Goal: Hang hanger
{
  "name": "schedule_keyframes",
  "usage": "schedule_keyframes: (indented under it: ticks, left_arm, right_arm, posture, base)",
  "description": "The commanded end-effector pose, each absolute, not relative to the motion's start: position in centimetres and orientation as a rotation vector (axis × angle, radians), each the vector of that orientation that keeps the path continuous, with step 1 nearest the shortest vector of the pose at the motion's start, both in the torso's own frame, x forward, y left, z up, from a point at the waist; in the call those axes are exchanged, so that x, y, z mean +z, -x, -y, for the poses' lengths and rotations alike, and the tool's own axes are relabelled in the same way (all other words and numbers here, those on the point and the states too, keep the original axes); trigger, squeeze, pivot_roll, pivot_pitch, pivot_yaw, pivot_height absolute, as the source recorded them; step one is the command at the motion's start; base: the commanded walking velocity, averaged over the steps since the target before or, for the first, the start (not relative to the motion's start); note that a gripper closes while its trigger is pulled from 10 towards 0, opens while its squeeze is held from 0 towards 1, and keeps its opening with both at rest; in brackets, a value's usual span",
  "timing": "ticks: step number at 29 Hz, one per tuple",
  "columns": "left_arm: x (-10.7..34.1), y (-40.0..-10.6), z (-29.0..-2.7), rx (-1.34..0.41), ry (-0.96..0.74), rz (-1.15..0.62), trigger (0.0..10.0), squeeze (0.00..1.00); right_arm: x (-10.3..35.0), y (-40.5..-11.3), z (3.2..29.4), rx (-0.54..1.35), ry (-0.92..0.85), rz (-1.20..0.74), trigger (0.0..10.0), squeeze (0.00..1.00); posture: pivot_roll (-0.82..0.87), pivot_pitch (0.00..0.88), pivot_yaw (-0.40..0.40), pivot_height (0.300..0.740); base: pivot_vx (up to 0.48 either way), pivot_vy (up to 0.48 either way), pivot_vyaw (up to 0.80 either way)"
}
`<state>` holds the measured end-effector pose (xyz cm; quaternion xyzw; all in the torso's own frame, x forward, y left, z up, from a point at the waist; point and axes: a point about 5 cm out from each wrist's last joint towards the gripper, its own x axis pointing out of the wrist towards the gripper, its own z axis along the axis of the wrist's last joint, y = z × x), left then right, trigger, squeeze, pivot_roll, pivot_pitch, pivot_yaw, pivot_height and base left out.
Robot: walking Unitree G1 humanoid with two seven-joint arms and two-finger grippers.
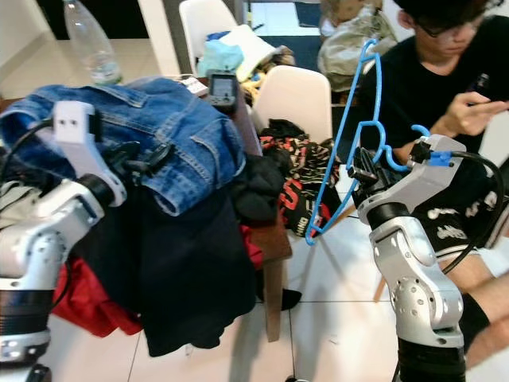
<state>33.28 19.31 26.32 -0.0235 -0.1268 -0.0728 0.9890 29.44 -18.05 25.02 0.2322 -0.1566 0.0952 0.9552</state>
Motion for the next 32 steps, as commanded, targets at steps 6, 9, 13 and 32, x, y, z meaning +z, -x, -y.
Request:
schedule_keyframes:
  ticks: [6,9,13,32]
  left_arm:
    - [29.8,-32.1,-19.7,-0.032,-0.033,0.436,10.0,0.00]
    - [32.2,-30.7,-18.3,-0.028,-0.110,0.561,10.0,0.00]
    - [35.3,-29.4,-17.9,0.025,-0.191,0.719,10.0,0.00]
    - [24.1,-31.9,-27.3,0.367,0.052,0.288,10.0,0.00]
  right_arm:
    - [26.1,-29.5,16.8,0.264,-0.480,0.380,10.0,0.00]
    - [26.0,-29.7,15.9,0.291,-0.475,0.377,10.0,0.00]
    - [25.6,-29.8,15.1,0.314,-0.472,0.371,10.0,0.00]
    - [25.0,-30.3,15.0,0.280,-0.428,0.365,10.0,0.00]
  posture:
    - [0.07,0.144,0.012,0.740]
    - [0.08,0.143,0.007,0.740]
    - [0.08,0.141,0.001,0.740]
    - [0.09,0.128,0.005,0.740]
  base:
    - [0.000,0.000,0.80]
    - [0.000,0.000,0.80]
    - [0.000,0.000,0.80]
    - [0.000,0.013,0.63]
